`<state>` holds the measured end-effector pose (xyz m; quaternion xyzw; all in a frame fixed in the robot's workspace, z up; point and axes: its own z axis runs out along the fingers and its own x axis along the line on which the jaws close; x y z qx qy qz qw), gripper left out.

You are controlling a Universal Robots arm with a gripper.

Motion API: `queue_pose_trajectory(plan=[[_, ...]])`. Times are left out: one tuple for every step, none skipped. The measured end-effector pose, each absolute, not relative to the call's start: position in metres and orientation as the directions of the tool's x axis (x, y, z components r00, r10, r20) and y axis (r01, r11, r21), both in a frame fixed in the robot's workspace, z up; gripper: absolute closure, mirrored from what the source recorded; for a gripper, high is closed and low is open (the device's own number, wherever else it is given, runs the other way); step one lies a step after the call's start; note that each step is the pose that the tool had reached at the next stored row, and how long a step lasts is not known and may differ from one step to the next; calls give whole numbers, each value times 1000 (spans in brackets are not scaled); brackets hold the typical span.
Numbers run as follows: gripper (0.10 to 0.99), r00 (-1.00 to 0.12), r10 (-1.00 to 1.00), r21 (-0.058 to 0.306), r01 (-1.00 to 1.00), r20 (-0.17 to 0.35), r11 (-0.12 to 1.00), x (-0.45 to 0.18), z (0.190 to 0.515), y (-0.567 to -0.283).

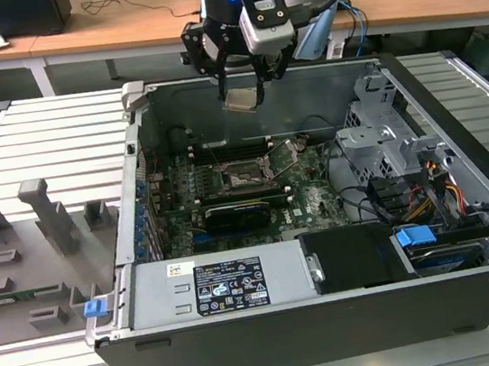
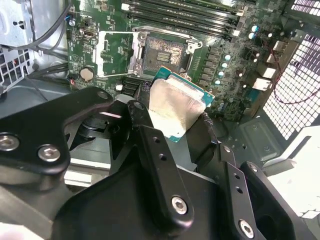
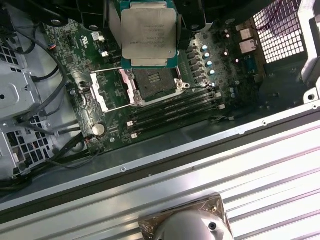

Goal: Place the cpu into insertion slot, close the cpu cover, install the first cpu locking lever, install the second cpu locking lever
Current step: 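Place the cpu into insertion slot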

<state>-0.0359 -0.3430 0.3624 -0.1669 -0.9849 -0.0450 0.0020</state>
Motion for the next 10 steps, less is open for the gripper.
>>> queue_pose_trajectory(plan=[[553,-942,334,88,334,19,938,-36,362,-343],[553,-939,342,88,342,19,935,-36,362,-343],[553,-937,348,88,349,19,933,-36,362,-343],[553,-934,358,88,358,19,930,-36,362,-343],[553,-931,363,88,364,19,927,-36,362,-343],[553,-929,369,88,369,19,925,-36,362,-343],[553,-924,383,88,383,19,920,-36,362,-343],[553,-916,402,88,402,19,912,-36,362,-343],[553,-911,411,88,411,19,907,-36,362,-343],[553,-908,418,88,418,19,904,-36,362,-343]])
